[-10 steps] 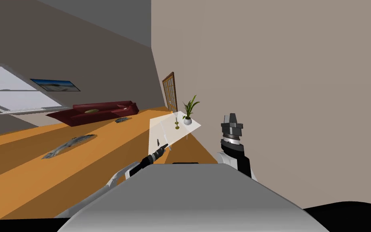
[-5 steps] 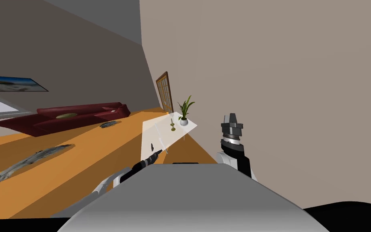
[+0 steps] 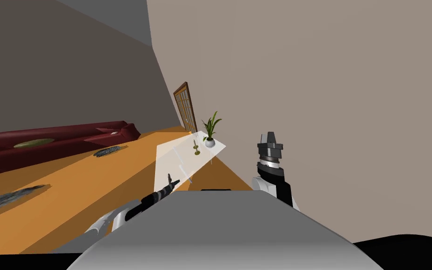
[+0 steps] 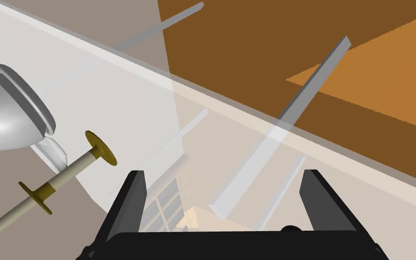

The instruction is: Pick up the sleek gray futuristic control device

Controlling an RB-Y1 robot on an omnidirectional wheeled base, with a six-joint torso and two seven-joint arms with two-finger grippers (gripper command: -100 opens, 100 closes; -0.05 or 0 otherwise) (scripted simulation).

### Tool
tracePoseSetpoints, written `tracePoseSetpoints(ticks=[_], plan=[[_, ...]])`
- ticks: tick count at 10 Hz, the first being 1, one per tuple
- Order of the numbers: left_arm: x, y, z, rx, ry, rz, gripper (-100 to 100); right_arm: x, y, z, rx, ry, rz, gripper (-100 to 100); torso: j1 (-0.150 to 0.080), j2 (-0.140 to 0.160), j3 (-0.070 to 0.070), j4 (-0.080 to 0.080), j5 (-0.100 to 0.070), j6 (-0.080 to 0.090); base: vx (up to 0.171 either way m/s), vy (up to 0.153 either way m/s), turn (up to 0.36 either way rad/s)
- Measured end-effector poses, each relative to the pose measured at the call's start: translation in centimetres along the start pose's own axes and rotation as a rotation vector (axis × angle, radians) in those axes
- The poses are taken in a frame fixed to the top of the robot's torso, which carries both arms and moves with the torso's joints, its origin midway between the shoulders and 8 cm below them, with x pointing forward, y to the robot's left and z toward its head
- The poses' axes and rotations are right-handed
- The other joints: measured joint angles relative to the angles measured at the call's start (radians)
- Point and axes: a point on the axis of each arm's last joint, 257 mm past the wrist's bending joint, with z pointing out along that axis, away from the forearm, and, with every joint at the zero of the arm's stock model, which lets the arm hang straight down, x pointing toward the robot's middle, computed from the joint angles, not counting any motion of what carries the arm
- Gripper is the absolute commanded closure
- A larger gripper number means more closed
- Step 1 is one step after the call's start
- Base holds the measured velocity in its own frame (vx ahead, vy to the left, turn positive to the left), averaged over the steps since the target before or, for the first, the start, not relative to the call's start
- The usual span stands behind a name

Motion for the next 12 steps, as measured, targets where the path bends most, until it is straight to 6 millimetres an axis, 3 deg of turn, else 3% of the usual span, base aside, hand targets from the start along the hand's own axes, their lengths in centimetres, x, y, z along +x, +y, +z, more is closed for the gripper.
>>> tracePoseSetpoints(ticks=[3, 5, 7, 12], plan=[[-3.2, 4.4, -2.2, -0.118, -0.031, 0.021, -100, 0.0, 0.0, 0.0, 0.0, 0.0, 0.0, 0, 0.0, -0.001, 0.0, 0.0, 0.0, 0.0, 0.074, -0.015, -0.144], [-3.7, 6.4, -2.7, -0.159, -0.044, 0.021, -100, 0.0, 0.0, 0.0, 0.0, 0.0, 0.0, 0, 0.0, 0.003, 0.001, 0.0, 0.0, -0.001, 0.028, -0.005, -0.069], [-5.0, 9.9, -4.9, -0.239, -0.062, 0.031, -100, 0.0, 0.0, 0.0, 0.0, 0.0, 0.0, 0, 0.0, 0.001, 0.001, 0.0, 0.0, 0.0, 0.067, -0.004, -0.137], [-5.7, 15.7, -8.2, -0.371, -0.084, 0.036, -100, 0.0, 0.0, 0.0, 0.0, 0.0, 0.0, 0, 0.0, 0.001, 0.0, 0.0, 0.0, -0.001, 0.072, -0.007, -0.125]])
